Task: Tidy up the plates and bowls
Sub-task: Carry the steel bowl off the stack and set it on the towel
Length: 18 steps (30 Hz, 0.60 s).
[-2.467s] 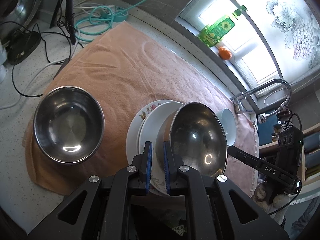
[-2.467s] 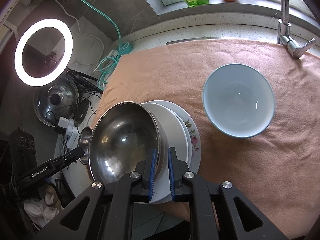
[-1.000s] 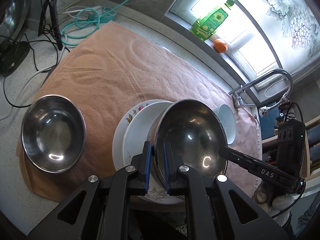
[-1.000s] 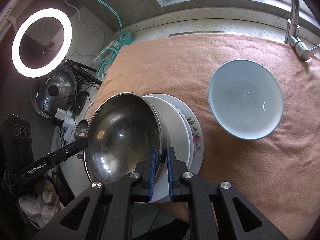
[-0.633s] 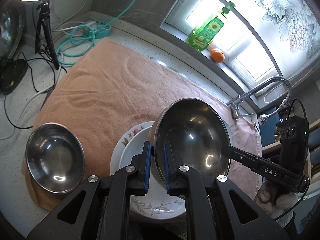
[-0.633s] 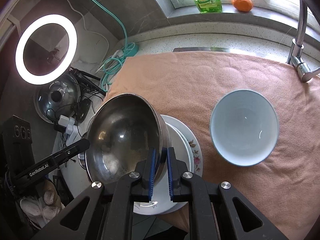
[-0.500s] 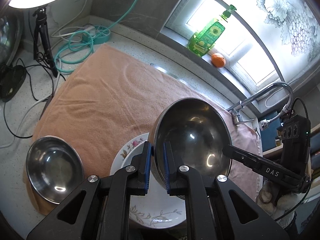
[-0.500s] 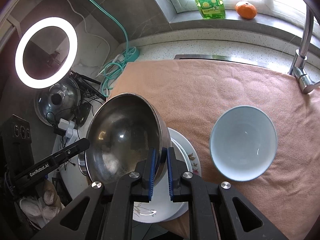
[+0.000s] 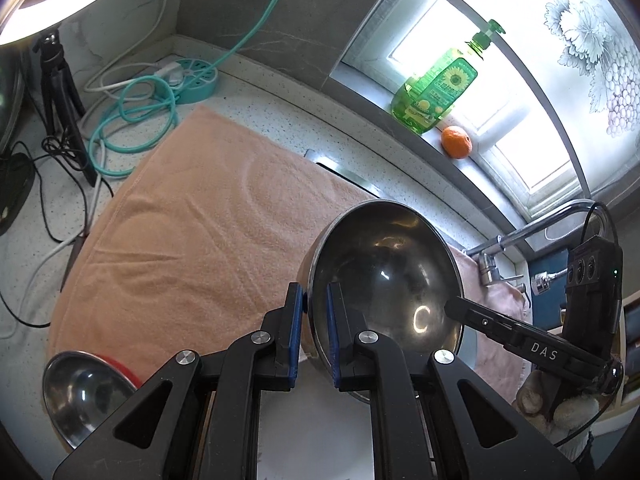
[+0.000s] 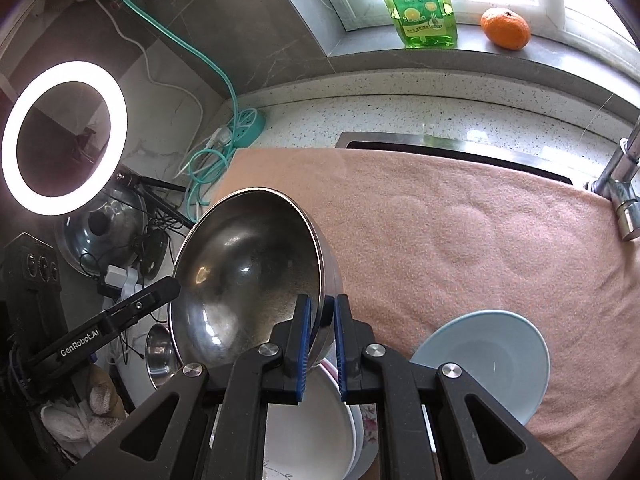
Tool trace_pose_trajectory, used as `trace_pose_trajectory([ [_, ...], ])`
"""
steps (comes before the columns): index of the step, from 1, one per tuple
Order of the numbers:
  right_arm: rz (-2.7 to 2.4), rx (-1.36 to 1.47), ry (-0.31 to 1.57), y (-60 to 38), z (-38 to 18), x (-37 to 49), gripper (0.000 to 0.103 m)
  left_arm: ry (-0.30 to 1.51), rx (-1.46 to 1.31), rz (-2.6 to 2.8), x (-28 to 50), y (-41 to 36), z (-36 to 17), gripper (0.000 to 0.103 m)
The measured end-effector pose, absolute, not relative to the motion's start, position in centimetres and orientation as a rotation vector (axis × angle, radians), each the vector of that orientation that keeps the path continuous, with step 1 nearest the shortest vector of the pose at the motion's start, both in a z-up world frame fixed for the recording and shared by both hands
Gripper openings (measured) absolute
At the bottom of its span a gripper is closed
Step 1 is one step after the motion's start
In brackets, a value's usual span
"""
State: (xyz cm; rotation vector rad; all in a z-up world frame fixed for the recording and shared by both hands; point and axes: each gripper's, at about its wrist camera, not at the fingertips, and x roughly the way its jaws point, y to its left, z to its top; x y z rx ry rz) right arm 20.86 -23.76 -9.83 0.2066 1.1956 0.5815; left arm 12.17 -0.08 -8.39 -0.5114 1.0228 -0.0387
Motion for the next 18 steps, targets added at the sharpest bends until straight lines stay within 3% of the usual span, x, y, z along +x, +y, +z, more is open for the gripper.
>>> trace_pose_trajectory([
  [18,0.546,0.194,1.248,-22.5,-13.0,25.4,0.01,1.068,-0.487,-0.004,16.9,0.0,-10.8,0.009],
])
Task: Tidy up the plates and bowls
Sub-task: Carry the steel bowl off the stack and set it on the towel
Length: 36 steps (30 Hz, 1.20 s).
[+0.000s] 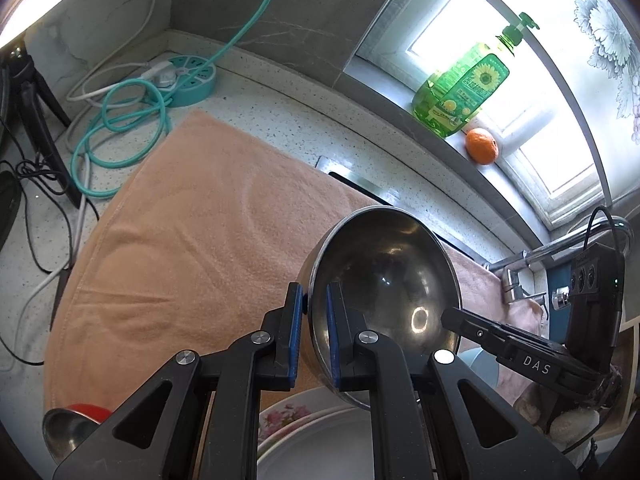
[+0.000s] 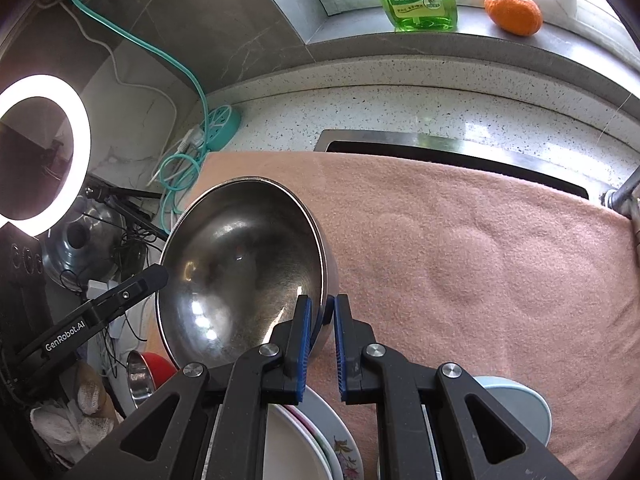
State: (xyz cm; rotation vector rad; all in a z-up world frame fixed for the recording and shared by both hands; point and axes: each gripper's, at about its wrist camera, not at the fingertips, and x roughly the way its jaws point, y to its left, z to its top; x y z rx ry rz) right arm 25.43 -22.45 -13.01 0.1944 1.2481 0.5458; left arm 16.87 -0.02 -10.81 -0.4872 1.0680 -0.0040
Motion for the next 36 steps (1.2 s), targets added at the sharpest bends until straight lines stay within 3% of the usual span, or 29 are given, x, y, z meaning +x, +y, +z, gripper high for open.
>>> trace_pose_trajectory([
  [20,0.544,0.163,1.281,-21.5,-14.4,26.7,0.013,1.123,-0.503,0.013,17.3,0.3,-12.8,0.009],
  [36,0.552,0.201,1.178,-26.2,-10.8,24.8,0.013,1.051,-0.552,0.03,13.5,0.9,-9.9,0.012],
])
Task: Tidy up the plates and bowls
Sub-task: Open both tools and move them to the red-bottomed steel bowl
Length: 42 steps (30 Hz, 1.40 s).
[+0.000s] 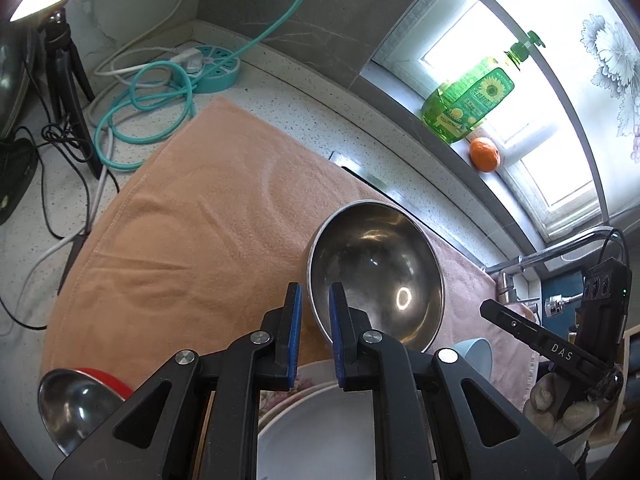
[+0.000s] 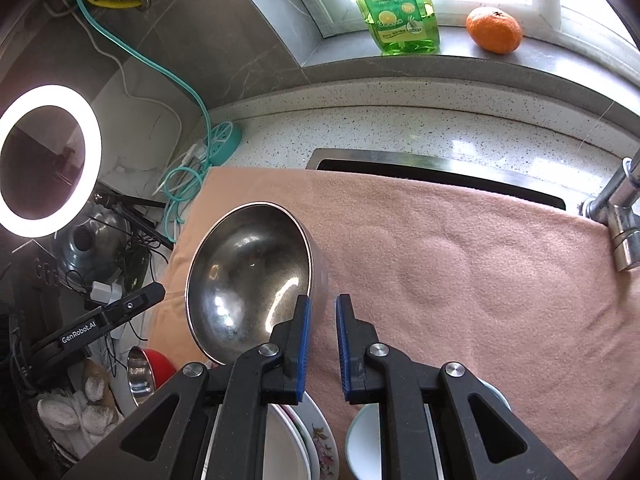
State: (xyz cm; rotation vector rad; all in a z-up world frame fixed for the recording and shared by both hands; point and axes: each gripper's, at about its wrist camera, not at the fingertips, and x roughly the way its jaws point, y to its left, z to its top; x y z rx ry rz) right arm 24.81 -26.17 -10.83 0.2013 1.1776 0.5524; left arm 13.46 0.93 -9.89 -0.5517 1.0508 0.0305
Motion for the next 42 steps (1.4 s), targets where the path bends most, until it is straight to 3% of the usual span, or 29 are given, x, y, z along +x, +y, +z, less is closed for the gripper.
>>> trace_pose_trajectory([
  [5,0.537,0.204,1.127,-28.7,-9.8,23.2,0.014,1.027,-0.554,0.026,11.3,0.3,-8.8,0.013],
  [9,0.51,0.178,1.071,-30.7,-8.9,22.0,0.017,1.003,-0.565,0.047,9.1,-0.2,-8.2,0.028],
  [27,0.549,0.217,0.948,-36.2,-7.0,18.5,0.023,0.906,-0.748,0.299,-3.0,3.0,-8.1,0.028],
  [42,0.784,0.077,1.014,-29.5,-6.2,17.3,0.024,0.856,-0.822,0.537,-9.1,5.5,-9.0,0.028],
])
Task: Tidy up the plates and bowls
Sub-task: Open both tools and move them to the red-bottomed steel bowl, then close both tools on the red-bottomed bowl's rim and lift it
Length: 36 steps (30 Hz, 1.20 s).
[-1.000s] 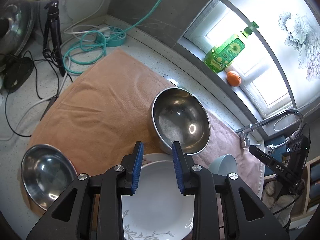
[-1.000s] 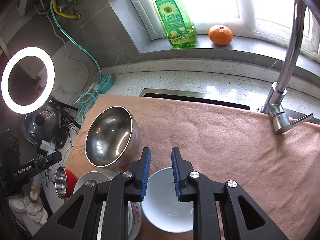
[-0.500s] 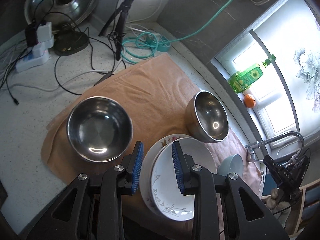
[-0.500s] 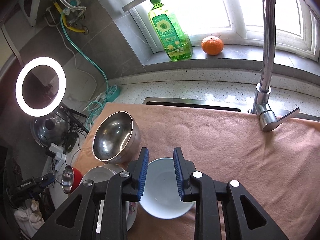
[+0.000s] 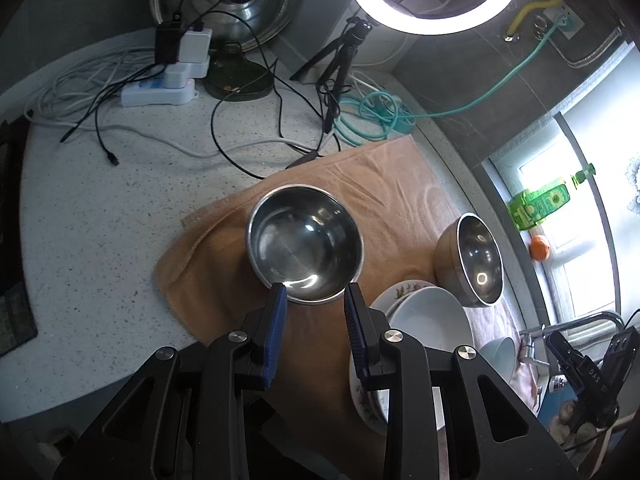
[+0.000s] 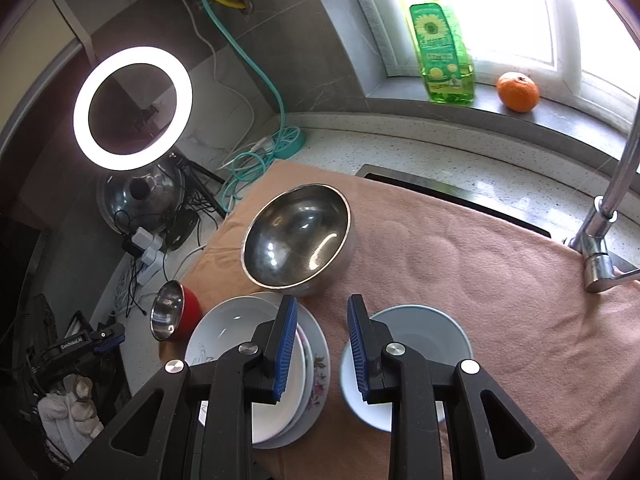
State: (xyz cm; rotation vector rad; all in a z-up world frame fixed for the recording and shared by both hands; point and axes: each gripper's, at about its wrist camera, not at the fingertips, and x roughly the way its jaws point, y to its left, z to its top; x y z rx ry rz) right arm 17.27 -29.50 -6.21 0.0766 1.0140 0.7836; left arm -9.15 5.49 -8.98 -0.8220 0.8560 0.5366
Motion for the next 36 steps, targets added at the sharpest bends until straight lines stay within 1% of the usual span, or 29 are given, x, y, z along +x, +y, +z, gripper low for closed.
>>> trace_pose_trajectory([
  [14,0.921,0.001,1.061,-15.5,-7.0,13.2,0.024,0.941,-0.795,0.483,-8.7,12.0,-12.2,0.028],
  [23,0.987,-0.09,1.17,-5.7,-10.5,11.0,0.024,1.012,-0.794,0.387,-7.4,13.0,-14.4,0.028],
  [32,0.978,-0.203,1.239,-1.1,-13.6,10.6,0.024,1.032,-0.823,0.366,-6.7,14.0,-15.8,0.028],
  [36,0.968,-0.241,1.258,-0.1,-14.4,10.5,0.024,1.033,-0.825,0.364,-6.6,14.3,-16.1,0.025],
])
